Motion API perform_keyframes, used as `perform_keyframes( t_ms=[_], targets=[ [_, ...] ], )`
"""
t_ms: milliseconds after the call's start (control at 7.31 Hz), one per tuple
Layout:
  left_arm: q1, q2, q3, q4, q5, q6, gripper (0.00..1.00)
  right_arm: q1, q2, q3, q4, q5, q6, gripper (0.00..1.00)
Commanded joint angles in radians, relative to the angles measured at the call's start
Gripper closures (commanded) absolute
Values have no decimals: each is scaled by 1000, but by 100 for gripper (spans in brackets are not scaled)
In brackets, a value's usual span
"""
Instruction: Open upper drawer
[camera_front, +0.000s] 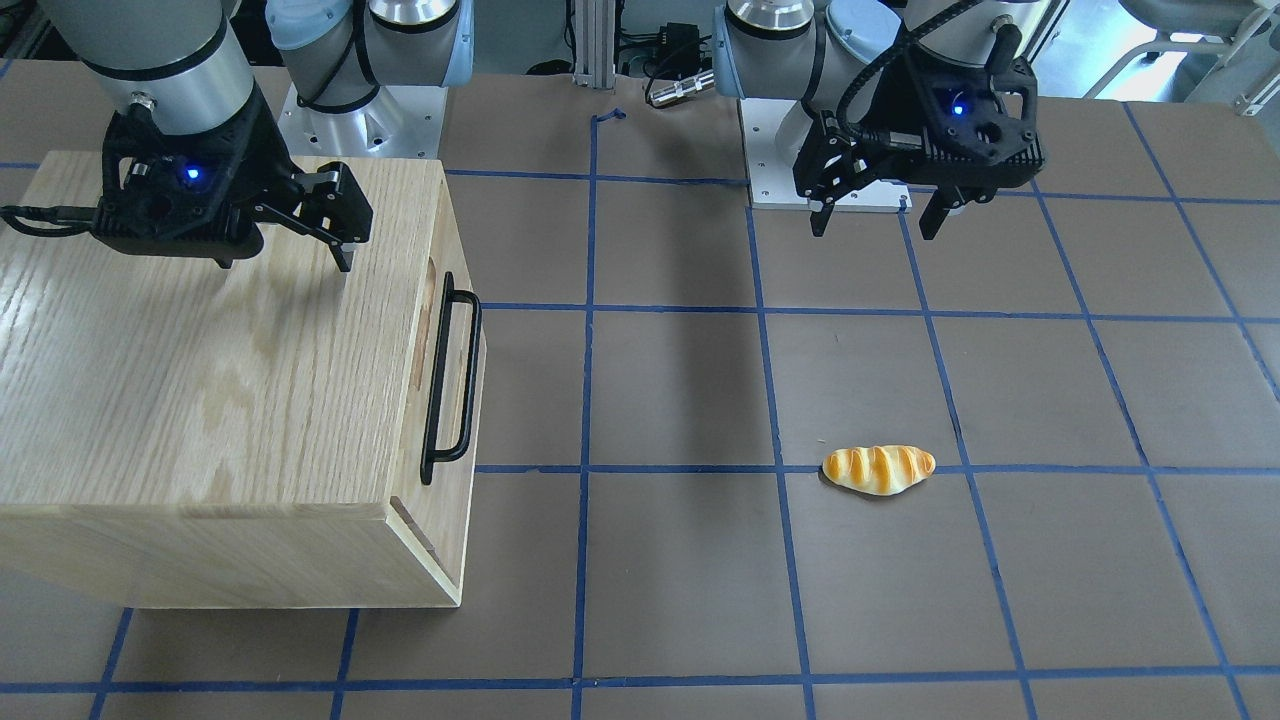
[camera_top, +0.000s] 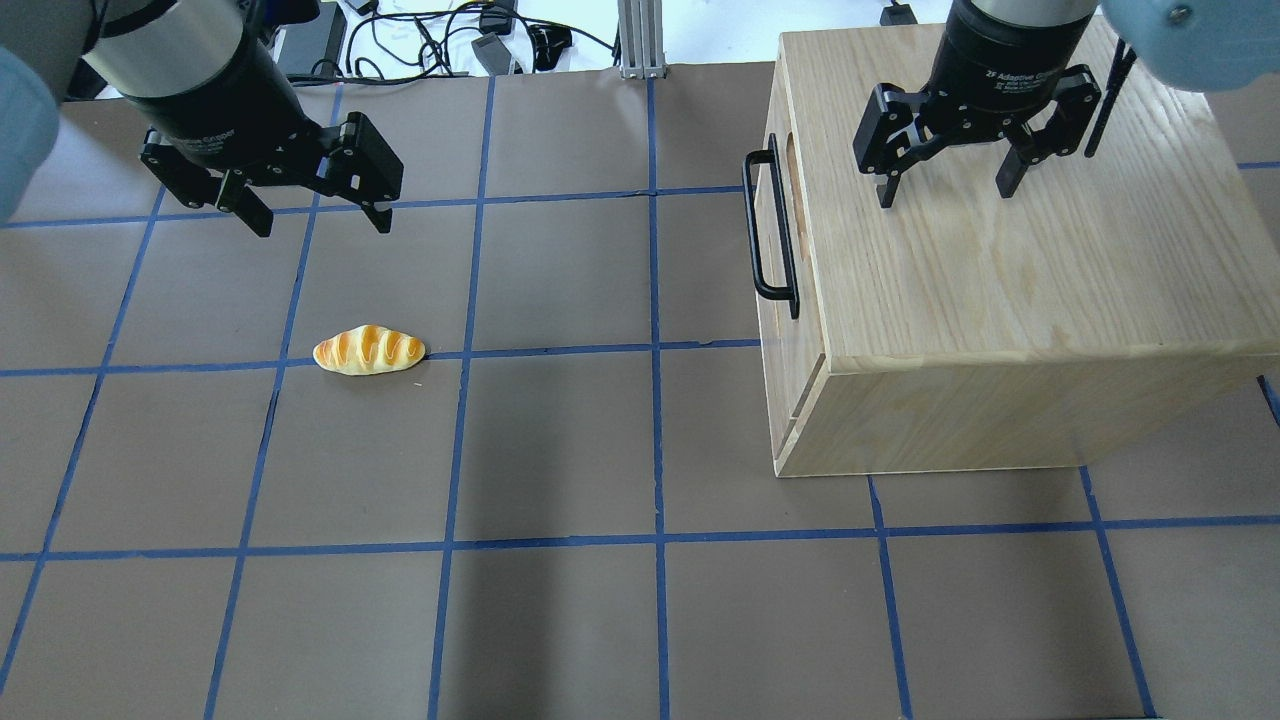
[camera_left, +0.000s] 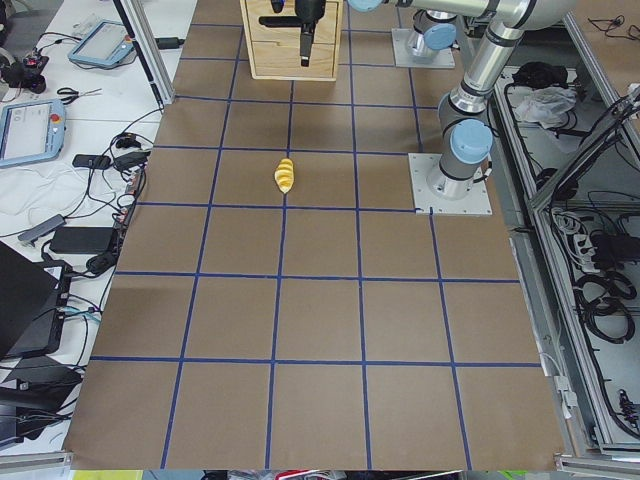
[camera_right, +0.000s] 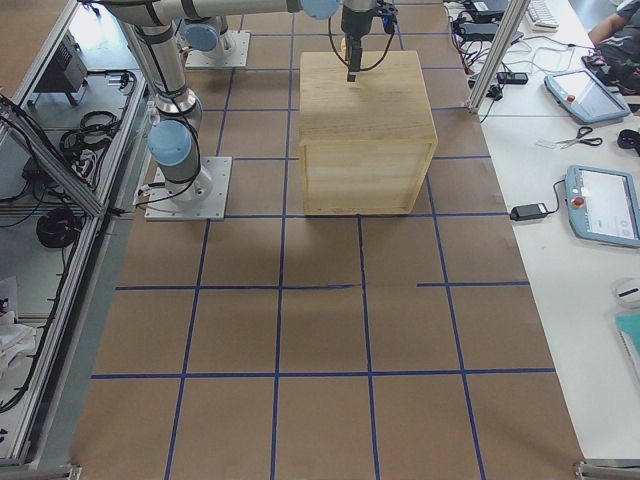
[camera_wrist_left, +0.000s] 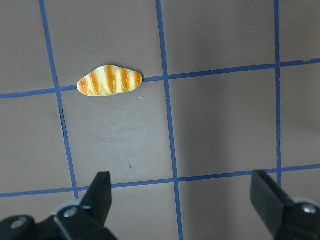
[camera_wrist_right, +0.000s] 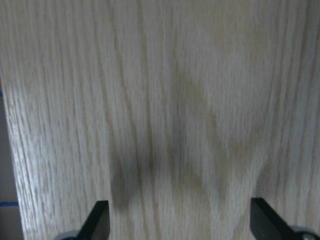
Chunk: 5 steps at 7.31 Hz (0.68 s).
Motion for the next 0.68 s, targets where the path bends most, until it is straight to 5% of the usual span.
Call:
perform_keyframes(
  t_ms=[0,547],
  targets=[
    [-1,-3,1,0,-5,-9,0,0,0,1,0,0,0,0],
    [-2,-18,-4,5,-12,-35,0,0,0,0,0,0,0,0]
  ],
)
